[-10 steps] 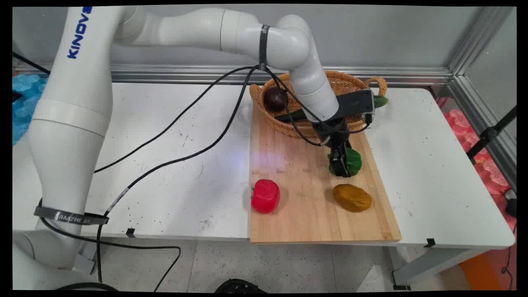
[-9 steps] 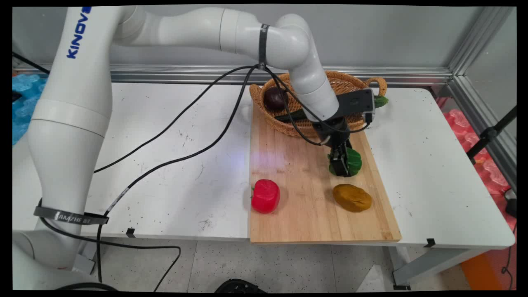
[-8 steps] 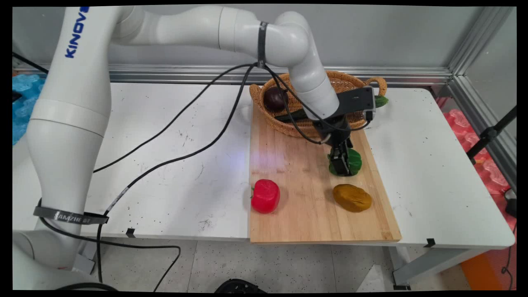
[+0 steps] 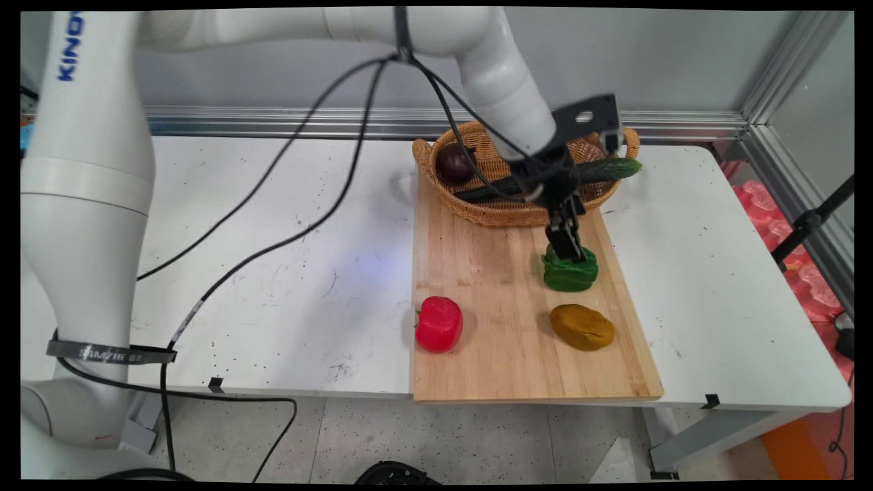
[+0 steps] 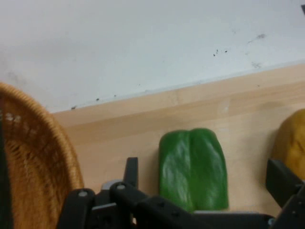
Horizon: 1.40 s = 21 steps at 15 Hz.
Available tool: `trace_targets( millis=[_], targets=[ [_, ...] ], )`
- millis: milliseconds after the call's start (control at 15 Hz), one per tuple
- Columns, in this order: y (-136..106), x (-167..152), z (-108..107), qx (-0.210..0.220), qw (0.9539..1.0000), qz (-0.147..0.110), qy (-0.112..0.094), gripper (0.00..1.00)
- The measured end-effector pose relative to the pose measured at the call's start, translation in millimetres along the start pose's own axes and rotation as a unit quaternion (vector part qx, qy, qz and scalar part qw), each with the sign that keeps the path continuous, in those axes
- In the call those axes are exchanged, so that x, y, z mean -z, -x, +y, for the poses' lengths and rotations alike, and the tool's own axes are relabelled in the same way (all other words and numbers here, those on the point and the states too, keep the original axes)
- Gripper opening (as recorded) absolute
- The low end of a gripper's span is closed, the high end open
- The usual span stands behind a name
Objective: Pick up the cucumber from the vegetable basket
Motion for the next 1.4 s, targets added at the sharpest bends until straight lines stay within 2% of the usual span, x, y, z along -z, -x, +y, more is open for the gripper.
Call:
trace_targets(
  millis=[200, 400, 867, 1067, 1400],
  targets=[
    [7.0, 40.8, 3.8, 0.019, 0.9998, -0.002, -0.01, 1.0],
    [24.4, 81.4, 8.6, 0.045, 0.9987, -0.012, -0.022, 1.0],
    [72.7, 160.2, 10.0, 0.116, 0.9917, -0.015, -0.054, 1.0],
    [87.3, 179.1, 5.0, 0.144, 0.9872, -0.005, -0.07, 1.0],
    [98.0, 183.2, -12.3, 0.168, 0.9812, 0.014, -0.093, 1.0]
  ],
)
